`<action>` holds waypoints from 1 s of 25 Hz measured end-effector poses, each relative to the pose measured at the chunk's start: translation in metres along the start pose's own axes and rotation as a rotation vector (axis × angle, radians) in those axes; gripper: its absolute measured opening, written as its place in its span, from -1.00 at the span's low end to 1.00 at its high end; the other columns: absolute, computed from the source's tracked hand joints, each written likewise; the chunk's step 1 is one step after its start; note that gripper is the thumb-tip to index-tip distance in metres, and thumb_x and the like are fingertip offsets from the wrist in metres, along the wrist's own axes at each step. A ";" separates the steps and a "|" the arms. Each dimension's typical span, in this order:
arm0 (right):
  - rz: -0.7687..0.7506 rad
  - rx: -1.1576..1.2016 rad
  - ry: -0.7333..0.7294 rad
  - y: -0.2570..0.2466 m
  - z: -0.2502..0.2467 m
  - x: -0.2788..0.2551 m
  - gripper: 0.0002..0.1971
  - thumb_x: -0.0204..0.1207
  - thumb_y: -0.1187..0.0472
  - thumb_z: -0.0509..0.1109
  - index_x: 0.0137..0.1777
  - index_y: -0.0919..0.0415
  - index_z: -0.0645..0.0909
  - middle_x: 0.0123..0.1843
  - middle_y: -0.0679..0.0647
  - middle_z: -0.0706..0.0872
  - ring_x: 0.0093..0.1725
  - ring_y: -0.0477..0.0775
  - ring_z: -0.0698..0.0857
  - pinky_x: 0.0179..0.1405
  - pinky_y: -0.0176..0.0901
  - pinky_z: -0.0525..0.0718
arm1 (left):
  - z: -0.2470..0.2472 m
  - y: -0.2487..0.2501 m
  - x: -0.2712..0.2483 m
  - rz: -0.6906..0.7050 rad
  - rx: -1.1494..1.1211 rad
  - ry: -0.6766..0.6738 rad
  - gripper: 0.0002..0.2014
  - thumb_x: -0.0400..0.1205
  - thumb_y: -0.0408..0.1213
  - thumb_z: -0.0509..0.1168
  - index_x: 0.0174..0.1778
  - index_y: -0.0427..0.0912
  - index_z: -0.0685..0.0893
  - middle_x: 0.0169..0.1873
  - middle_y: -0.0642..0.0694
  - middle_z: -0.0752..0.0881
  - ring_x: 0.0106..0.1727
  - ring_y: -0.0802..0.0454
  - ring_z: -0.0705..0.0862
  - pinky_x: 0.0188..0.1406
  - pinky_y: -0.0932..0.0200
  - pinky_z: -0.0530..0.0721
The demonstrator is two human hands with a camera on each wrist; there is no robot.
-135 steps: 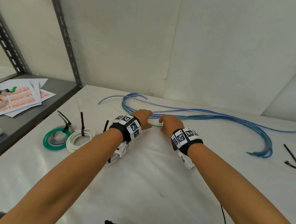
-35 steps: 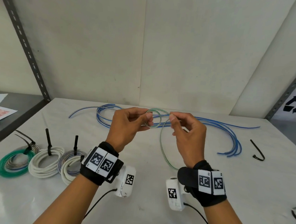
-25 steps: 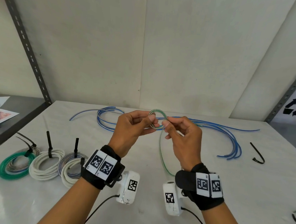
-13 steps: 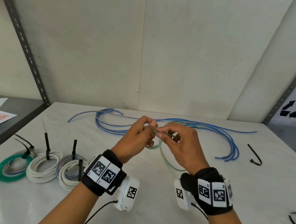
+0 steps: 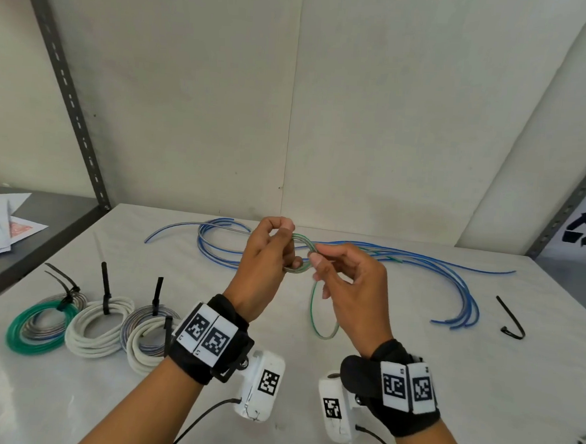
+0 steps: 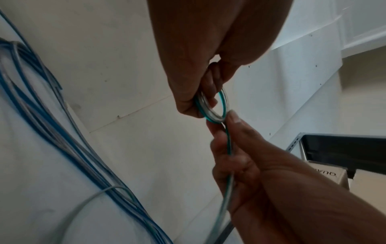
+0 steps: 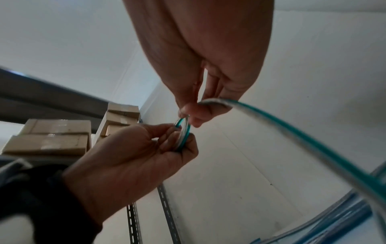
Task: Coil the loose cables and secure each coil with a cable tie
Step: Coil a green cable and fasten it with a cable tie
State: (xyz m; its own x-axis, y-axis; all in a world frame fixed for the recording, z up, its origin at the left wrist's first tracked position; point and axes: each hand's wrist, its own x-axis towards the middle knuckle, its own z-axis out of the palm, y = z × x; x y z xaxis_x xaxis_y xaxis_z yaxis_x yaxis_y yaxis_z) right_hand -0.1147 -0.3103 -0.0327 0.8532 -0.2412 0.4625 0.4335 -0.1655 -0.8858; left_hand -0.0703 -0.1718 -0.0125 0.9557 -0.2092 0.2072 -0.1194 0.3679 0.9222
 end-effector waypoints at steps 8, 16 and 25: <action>-0.006 -0.030 -0.056 -0.003 -0.008 0.002 -0.90 0.56 0.26 0.55 0.05 0.20 0.80 -0.16 0.07 0.85 -0.28 0.05 0.77 -0.43 -0.19 0.66 | -0.001 0.000 -0.003 0.028 0.073 -0.066 -0.87 0.85 -0.31 0.07 0.10 -0.19 0.51 -0.49 0.09 0.40 -0.44 0.14 0.41 -0.20 0.17 0.51; 0.021 -0.012 -0.062 -0.005 -0.016 0.002 -0.80 0.62 0.24 0.49 0.21 0.09 0.77 -0.09 0.07 0.85 -0.30 0.00 0.74 -0.46 -0.15 0.64 | -0.004 0.002 -0.005 0.060 0.069 -0.175 -0.74 0.86 -0.38 0.03 0.43 -0.27 0.49 -0.28 -0.19 0.70 -0.44 0.03 0.49 -0.14 0.10 0.66; -0.051 -0.013 -0.067 -0.005 -0.007 -0.001 -0.77 0.64 0.36 0.43 0.24 0.17 0.77 -0.18 0.13 0.81 -0.34 0.02 0.67 -0.38 -0.21 0.66 | 0.001 0.006 -0.005 -0.129 0.186 -0.154 -0.62 0.84 -0.05 0.07 -0.09 -0.26 0.60 -0.51 0.02 0.42 -0.40 0.07 0.41 -0.16 0.20 0.64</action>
State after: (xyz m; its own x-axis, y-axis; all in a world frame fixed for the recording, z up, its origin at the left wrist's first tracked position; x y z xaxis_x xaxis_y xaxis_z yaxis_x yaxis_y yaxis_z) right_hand -0.1197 -0.3162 -0.0290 0.8480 -0.1674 0.5028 0.4732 -0.1878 -0.8607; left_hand -0.0756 -0.1692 -0.0073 0.9156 -0.3843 0.1186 -0.0608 0.1594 0.9853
